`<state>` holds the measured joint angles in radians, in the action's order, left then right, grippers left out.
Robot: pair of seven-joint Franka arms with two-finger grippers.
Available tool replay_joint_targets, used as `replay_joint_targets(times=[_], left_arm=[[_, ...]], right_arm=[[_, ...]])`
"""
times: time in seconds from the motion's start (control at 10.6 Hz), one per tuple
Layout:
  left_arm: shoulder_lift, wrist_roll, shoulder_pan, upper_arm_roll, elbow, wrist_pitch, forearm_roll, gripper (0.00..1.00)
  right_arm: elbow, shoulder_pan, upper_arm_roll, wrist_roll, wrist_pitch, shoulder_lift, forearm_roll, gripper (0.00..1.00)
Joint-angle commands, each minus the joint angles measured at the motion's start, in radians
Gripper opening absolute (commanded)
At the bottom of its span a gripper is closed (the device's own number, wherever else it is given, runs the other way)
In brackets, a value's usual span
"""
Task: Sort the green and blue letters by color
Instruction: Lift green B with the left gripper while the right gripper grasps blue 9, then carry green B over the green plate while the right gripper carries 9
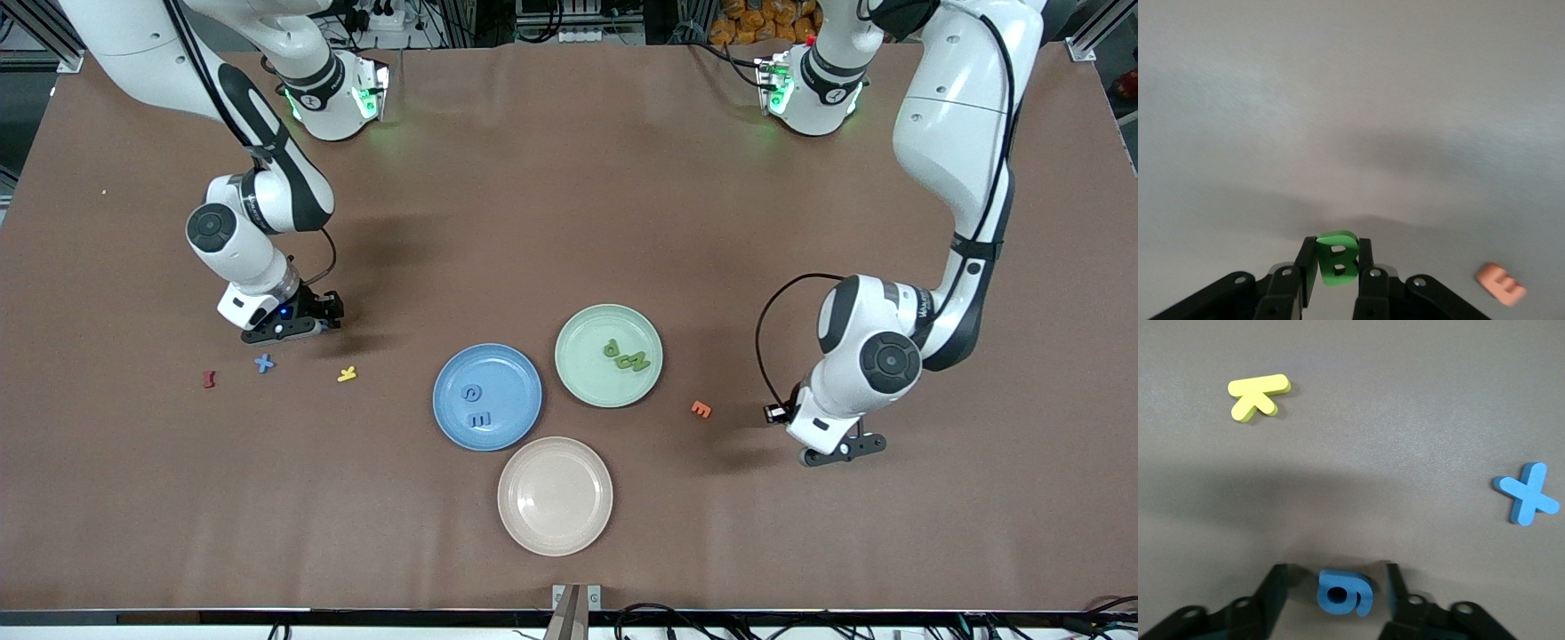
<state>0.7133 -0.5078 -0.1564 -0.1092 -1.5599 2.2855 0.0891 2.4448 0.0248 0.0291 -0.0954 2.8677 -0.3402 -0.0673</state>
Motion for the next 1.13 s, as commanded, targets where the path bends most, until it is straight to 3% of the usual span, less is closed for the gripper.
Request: replay_joint_targets(times=[0.0, 0.66, 1.04], left_arm=[[-0.035, -0.133, -0.084, 0.01, -0.006, -0.035, -0.046, 0.0], [-0.086, -0.328, -0.195, -0.007, 0.035, -0.13, -0.086, 0.0], [-0.12, -0.455, -0.206, -0.073, 0.035, -0.155, -0.084, 0.0]], right_arm=[[0.04, -0.006, 0.005, 0.005, 0.012, 0.036, -0.014, 0.41], [0.014, -0.006, 0.006, 0.002, 0.002, 0.038, -0.014, 0.31], [-0.087, -0.003, 0.032, 0.009, -0.151, 0.047, -0.011, 0.28]])
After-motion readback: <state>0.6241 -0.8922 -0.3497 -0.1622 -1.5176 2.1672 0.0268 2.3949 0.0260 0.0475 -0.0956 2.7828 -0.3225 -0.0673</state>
